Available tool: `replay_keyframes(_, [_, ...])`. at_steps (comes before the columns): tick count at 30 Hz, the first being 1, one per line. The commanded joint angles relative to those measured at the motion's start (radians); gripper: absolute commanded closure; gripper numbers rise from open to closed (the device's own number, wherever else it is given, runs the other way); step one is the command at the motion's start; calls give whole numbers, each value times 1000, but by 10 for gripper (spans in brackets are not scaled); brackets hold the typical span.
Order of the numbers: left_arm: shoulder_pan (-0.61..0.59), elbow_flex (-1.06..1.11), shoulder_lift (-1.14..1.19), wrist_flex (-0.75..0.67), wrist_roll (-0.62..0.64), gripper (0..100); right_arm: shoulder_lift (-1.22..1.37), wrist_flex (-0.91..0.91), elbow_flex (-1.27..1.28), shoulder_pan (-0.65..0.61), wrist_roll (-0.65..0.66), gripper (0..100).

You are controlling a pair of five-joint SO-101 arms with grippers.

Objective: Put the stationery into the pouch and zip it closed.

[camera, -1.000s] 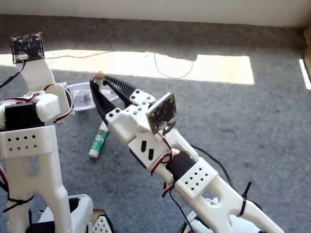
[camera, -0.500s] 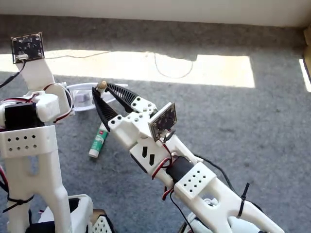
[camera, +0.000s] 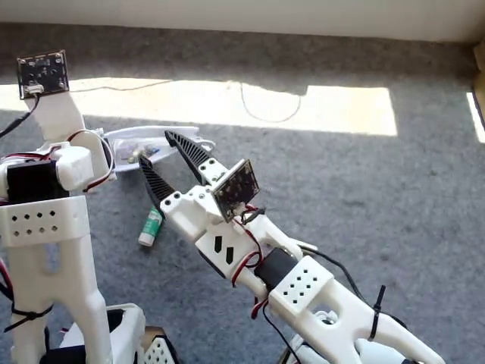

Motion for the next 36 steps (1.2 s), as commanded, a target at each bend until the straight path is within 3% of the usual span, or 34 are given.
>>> replay_keyframes(1, [-13,-45,2,-5,8,993,-41,62,-31,-8,-9,815])
replay_keyframes(8, [-13,-45,2,-5,8,993,-199,387,-137,1,-9,815])
replay_keyframes(22, [-19,-45,1,-3,8,993,-318,1142,-490,191,0,815])
replay_keyframes(29, [-24,-54,-5,-2,8,993,-283,1325,-444,194,115,815])
replay_keyframes(36, [-74,-88,-5,2,9,993,-68,1334,-404,202,170,815])
